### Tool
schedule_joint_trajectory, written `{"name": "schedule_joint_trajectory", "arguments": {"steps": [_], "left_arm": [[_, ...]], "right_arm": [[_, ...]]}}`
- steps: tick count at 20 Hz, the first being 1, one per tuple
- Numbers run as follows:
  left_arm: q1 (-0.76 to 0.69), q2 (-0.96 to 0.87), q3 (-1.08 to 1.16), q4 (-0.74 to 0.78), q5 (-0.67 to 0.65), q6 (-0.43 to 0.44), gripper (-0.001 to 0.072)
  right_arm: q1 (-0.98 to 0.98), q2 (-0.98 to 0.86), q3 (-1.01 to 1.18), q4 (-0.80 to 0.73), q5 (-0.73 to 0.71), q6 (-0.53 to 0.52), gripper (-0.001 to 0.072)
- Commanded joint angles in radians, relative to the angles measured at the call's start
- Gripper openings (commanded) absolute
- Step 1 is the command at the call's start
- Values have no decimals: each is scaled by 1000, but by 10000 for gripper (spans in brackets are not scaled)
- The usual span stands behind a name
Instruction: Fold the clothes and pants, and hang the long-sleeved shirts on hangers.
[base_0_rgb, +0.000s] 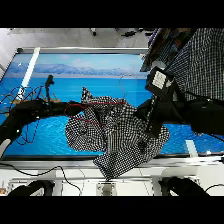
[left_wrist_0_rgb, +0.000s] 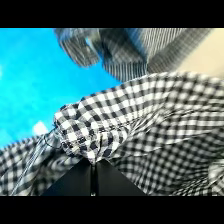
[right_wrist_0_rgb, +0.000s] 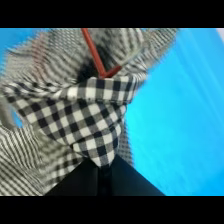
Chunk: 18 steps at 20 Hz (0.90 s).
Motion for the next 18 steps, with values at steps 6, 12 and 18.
{"name": "schedule_joint_trajectory", "arguments": {"steps": [6,12,18], "left_arm": [[73,149,6,174,-10,-66,27],[78,152,7,206,-9,-102,27],[67,152,22,23,-32,-140,27]], "right_arm": [[-1,-39,-1,-316,24,51,34],[-1,-39,-3,-465,41,76,33],[-1,-68,-3,-492,39,76,33]]}}
